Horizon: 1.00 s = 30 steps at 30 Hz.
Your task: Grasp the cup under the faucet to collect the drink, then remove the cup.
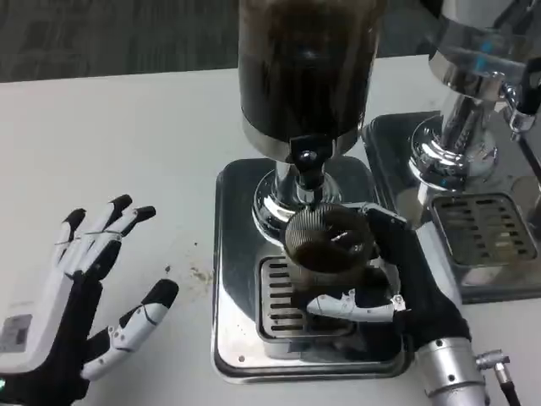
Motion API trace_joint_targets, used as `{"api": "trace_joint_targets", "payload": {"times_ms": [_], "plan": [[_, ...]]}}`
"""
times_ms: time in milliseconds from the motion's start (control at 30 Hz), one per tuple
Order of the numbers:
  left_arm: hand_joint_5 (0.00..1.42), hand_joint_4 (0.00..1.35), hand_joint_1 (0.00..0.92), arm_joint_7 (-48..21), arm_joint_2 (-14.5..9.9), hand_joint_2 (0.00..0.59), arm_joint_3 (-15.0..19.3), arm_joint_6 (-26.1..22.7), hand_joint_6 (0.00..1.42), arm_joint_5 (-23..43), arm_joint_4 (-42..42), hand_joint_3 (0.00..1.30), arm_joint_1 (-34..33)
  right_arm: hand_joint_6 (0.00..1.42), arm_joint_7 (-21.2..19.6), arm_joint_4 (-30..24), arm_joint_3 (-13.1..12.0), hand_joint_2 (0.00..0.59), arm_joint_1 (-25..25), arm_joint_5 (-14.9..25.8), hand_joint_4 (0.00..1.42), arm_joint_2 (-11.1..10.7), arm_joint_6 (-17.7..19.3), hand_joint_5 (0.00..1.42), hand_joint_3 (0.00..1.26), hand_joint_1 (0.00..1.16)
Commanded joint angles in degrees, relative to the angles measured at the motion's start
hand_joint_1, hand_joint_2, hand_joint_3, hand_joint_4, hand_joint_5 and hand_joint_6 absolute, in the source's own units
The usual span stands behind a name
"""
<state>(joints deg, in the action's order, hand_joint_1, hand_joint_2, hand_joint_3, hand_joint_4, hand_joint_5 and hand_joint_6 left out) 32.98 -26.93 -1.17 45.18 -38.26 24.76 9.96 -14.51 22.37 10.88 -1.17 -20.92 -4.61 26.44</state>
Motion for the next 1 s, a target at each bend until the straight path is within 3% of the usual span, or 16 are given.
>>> {"api": "trace_joint_targets", "payload": {"times_ms": [33,367,867,1000], "plan": [[0.13,0.00,0.000,-0.5,-0.8,0.237,-0.7,-0.1,0.00,0.4,1.1,0.23,-0.7,0.77,0.3,-4.1,-0.8,0.095,1.2,1.0,0.73,-0.1,0.7,0.78,0.64,1.03],[0.13,0.00,0.000,-0.6,-1.1,0.237,-1.9,0.3,0.00,0.3,1.9,0.23,-1.6,0.81,0.6,-8.3,-2.0,0.093,3.7,0.8,0.76,-0.3,0.2,0.81,0.66,1.02],[0.11,0.00,0.000,-3.5,-3.4,0.233,-2.0,0.8,0.00,2.8,1.2,0.22,-0.6,0.87,4.0,-19.3,-2.1,0.093,11.0,1.6,0.81,-0.9,-0.9,0.85,0.68,1.02],[0.10,0.00,0.000,-4.3,-3.9,0.231,-1.7,1.0,0.00,3.4,0.1,0.21,-0.1,0.87,6.3,-23.1,-1.9,0.089,13.3,1.5,0.81,-2.3,-1.4,0.85,0.69,1.02]]}}
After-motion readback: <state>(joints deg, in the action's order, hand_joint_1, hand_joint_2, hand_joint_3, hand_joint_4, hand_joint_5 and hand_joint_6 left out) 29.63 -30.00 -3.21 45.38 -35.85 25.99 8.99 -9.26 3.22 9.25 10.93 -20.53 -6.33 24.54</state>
